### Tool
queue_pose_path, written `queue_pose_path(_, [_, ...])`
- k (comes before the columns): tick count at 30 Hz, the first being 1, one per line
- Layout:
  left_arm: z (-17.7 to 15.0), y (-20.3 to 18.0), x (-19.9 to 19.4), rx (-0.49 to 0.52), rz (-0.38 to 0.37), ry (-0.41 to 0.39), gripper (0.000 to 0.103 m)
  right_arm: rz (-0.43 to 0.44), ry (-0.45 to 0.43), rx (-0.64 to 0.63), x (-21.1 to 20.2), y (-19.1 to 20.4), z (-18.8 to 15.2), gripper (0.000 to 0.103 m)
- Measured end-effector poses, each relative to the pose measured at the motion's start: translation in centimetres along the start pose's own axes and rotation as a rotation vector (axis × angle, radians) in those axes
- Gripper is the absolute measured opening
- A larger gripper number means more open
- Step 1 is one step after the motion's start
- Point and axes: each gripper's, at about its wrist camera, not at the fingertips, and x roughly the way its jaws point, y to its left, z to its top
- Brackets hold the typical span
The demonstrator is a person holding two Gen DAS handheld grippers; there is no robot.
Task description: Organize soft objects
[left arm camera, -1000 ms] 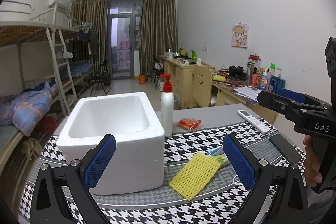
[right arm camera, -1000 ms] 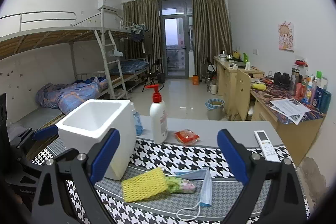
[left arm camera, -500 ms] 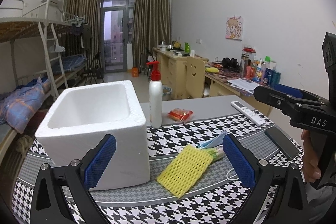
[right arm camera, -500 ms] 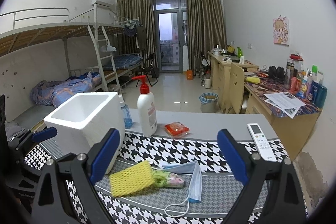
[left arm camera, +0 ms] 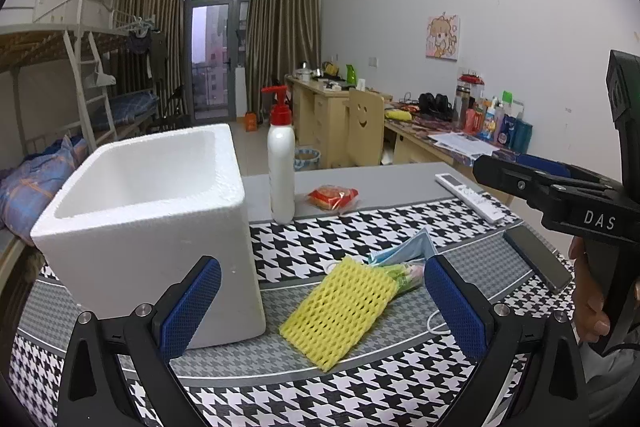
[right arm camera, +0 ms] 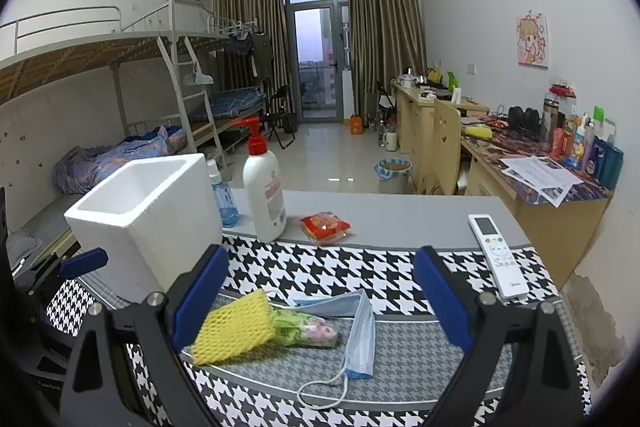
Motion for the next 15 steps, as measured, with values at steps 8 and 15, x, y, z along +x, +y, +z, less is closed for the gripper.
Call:
queue_pose_path(8, [-0.5,-0.1,1.2,-0.005,-0.001,0.035,0.102,-0.002,0.041,0.015,1.2,-0.6,-0.5,0.096])
queue_pose_path(15, [-1.0,-0.6,2.2,-0.002,-0.008,0.065,0.102,-0.007,0.079,0.026,2.2,-1.4,-1.3,0.096])
